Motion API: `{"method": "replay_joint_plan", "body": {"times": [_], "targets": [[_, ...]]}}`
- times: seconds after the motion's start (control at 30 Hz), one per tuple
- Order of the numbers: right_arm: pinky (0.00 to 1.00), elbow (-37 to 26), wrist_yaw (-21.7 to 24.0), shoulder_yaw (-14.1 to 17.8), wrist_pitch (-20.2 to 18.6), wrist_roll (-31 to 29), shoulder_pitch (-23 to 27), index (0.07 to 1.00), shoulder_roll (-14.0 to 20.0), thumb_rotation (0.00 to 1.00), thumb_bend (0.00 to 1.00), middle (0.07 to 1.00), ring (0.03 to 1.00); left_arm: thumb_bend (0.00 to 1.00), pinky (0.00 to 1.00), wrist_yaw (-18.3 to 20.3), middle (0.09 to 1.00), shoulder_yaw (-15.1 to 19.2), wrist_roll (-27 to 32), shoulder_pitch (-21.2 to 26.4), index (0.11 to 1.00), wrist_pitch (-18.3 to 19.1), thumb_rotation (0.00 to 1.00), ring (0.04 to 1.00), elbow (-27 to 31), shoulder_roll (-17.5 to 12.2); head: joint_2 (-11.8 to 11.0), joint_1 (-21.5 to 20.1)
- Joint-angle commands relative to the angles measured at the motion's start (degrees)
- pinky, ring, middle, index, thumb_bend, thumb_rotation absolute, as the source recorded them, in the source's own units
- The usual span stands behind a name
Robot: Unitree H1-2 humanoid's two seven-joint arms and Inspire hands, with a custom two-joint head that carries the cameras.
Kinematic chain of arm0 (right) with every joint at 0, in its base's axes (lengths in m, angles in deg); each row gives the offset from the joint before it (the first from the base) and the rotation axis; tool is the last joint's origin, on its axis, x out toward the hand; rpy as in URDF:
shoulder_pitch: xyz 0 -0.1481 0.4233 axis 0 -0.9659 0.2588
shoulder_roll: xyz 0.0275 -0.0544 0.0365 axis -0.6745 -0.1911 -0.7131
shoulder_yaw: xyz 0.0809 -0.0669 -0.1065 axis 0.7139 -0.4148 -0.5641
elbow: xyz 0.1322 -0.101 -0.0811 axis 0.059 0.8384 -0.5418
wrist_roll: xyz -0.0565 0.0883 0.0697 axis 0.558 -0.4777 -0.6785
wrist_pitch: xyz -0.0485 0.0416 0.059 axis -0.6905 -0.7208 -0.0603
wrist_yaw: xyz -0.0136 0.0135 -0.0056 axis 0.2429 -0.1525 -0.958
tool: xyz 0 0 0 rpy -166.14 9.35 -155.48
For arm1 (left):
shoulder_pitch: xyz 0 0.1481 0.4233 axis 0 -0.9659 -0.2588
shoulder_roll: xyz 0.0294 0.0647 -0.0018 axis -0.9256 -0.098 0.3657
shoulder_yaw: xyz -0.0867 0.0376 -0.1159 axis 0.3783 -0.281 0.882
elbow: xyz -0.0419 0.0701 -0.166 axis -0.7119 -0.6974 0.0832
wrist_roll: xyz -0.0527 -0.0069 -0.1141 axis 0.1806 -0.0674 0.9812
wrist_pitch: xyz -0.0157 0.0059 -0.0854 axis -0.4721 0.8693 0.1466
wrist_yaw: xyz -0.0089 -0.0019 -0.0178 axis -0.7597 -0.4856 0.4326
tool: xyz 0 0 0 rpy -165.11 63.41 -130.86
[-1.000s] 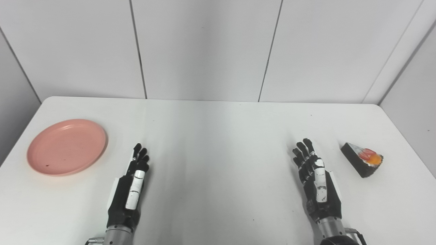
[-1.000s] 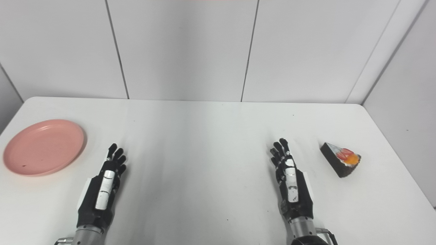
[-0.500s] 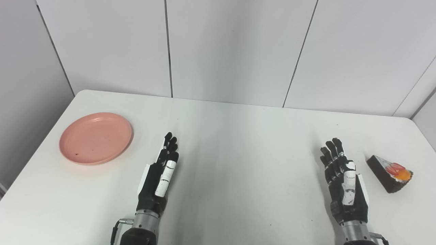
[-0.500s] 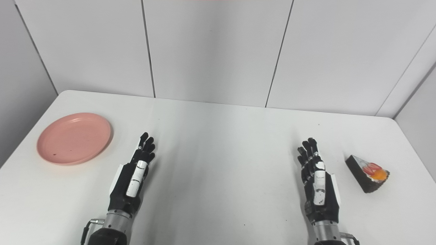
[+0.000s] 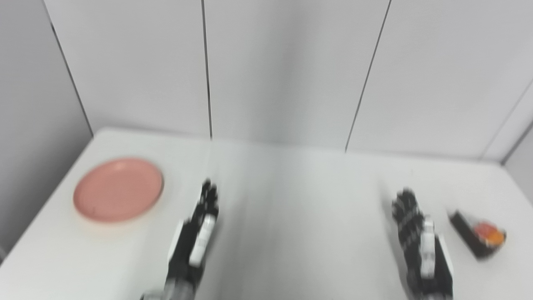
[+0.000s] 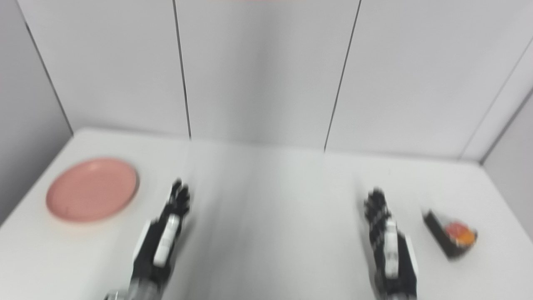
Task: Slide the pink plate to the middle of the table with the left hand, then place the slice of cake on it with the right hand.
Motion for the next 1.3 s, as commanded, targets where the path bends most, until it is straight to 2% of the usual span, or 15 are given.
{"method": "replay_joint_plan", "body": {"times": [0.0,0.17,0.33,0.53,0.67,0.73,0.77,0.83,0.9,0.97,1.1,1.2,1.27], "targets": [[0.98,4.25,0.96,-0.02,3.30,-0.64,-2.53,0.931,-0.85,0.96,0.78,0.944,0.939,0.68,1.00,0.60,1.000,-0.10,-0.06,-0.72,1.000,-3.06,0.89,0.999,-3.25,0.01,-0.08,0.05],[0.95,4.37,0.24,-0.22,3.57,0.31,-2.42,0.894,-0.88,0.97,0.77,0.926,0.928,0.65,1.00,0.44,1.000,-0.26,-0.53,-0.84,1.000,-2.56,0.89,0.998,-3.01,-0.41,0.66,-0.46],[0.94,4.16,0.51,-0.40,4.04,0.47,-2.58,0.870,-0.82,0.96,0.77,0.915,0.915,0.67,1.00,0.92,1.000,-0.33,0.40,-1.25,1.000,-2.31,0.89,1.000,-2.22,-0.55,1.29,-0.59],[0.93,3.37,0.00,-0.28,3.50,0.55,-2.59,0.854,-1.01,0.95,0.78,0.905,0.906,0.66,1.00,0.51,1.000,-0.36,-0.15,-1.30,1.000,-1.93,0.90,0.997,-1.37,-0.53,3.21,0.13],[0.94,1.00,0.26,0.12,1.38,-0.61,-3.35,0.854,-0.40,0.95,0.79,0.912,0.912,0.70,0.99,-0.73,0.979,-0.36,0.45,-0.78,1.000,-0.09,0.91,0.972,3.07,1.59,5.98,0.55],[0.94,-1.09,-0.55,0.12,-0.56,-0.28,-4.00,0.851,-0.38,0.96,0.78,0.913,0.910,0.74,0.98,-0.99,0.963,-0.48,-0.22,0.41,1.000,0.17,0.90,0.951,6.12,1.83,7.34,0.07],[0.94,-2.03,-0.90,-0.02,-1.10,0.24,-4.30,0.850,-0.38,0.99,0.75,0.911,0.911,0.80,0.97,-1.07,0.948,-0.31,-0.28,1.15,1.000,0.58,0.89,0.941,7.71,1.79,7.66,-0.12],[0.94,-3.63,-1.40,-0.28,-1.68,1.02,-4.87,0.851,-0.49,0.99,0.73,0.910,0.911,0.81,0.97,-1.28,0.939,0.45,0.00,2.56,1.000,1.50,0.87,0.936,10.54,1.43,8.54,-0.71],[0.93,-4.79,-1.48,-0.39,-2.40,0.56,-5.32,0.851,-0.68,0.97,0.75,0.906,0.906,0.85,0.91,-1.74,0.896,1.66,-0.20,4.25,0.957,2.11,0.87,0.903,12.70,0.50,9.46,-0.84],[0.94,-5.88,-1.54,-0.40,-3.18,0.08,-5.67,0.845,-0.76,0.94,0.77,0.901,0.903,0.83,0.82,-2.61,0.842,3.52,-0.33,6.48,0.884,2.59,0.89,0.843,13.88,-0.53,10.15,-0.65],[0.93,-7.53,-1.96,-0.36,-3.70,0.29,-6.02,0.836,-0.84,0.93,0.76,0.895,0.898,0.85,0.79,-4.26,0.777,7.88,1.70,11.46,0.770,5.33,0.88,0.788,15.23,-2.23,11.64,0.01],[0.92,-8.29,-2.43,-0.40,-4.69,0.21,-5.86,0.830,-1.02,0.93,0.76,0.889,0.887,0.86,0.72,-4.25,0.735,10.93,3.48,15.36,0.669,7.22,0.85,0.747,15.22,-4.96,12.62,0.21],[0.94,-8.42,-2.40,-0.53,-5.04,-0.05,-5.50,0.835,-1.07,0.95,0.75,0.898,0.897,0.88,0.69,-3.88,0.729,12.99,5.04,17.90,0.638,9.99,0.83,0.740,15.57,-7.98,13.24,0.03]]}}
